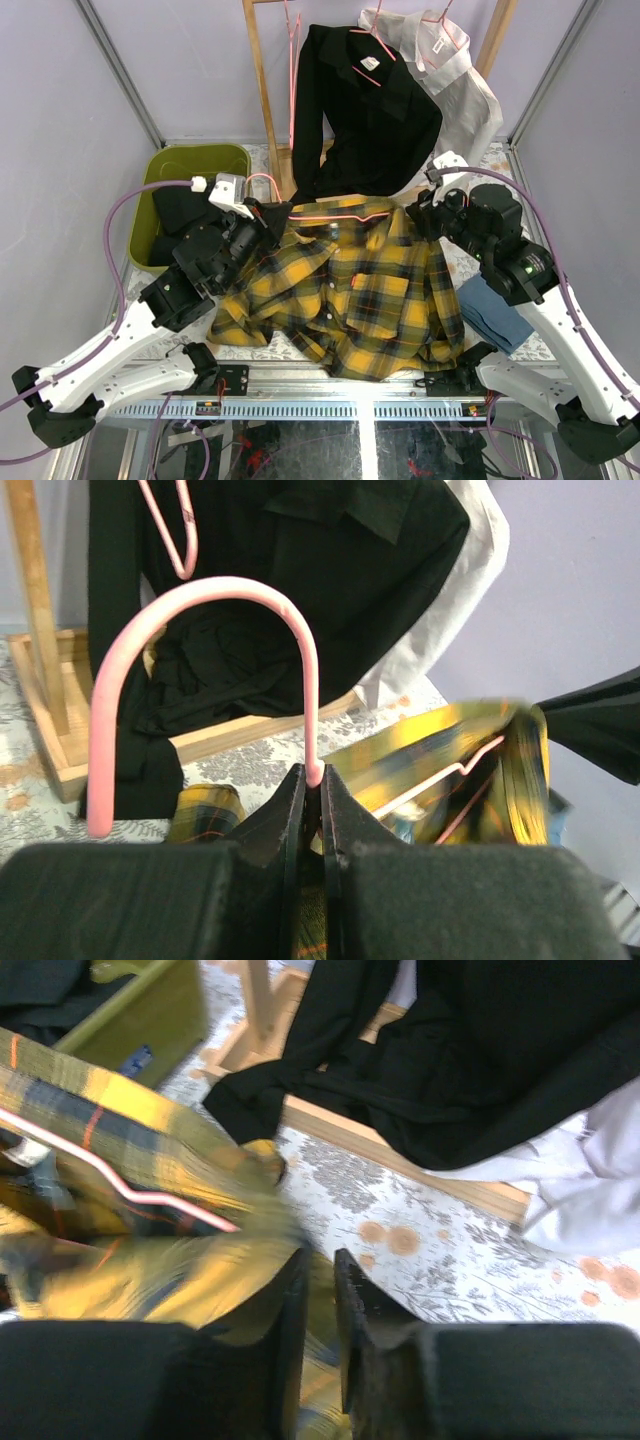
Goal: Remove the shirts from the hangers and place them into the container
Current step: Remove the shirt from the hanger.
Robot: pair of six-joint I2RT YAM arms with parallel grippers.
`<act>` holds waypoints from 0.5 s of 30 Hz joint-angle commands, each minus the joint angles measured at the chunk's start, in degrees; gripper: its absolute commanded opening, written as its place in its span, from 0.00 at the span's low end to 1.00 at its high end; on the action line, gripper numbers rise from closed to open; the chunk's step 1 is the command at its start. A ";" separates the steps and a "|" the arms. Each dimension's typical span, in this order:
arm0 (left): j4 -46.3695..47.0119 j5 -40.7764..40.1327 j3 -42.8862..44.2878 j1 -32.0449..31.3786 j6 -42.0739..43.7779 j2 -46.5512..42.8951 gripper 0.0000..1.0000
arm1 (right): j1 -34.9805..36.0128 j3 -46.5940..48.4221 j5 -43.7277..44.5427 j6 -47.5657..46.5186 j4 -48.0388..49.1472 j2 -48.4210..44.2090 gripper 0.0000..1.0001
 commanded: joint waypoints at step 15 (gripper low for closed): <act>3.74 -3.51 2.25 0.51 0.95 -0.02 0.00 | -0.70 12.72 -18.52 11.11 -3.31 8.91 0.67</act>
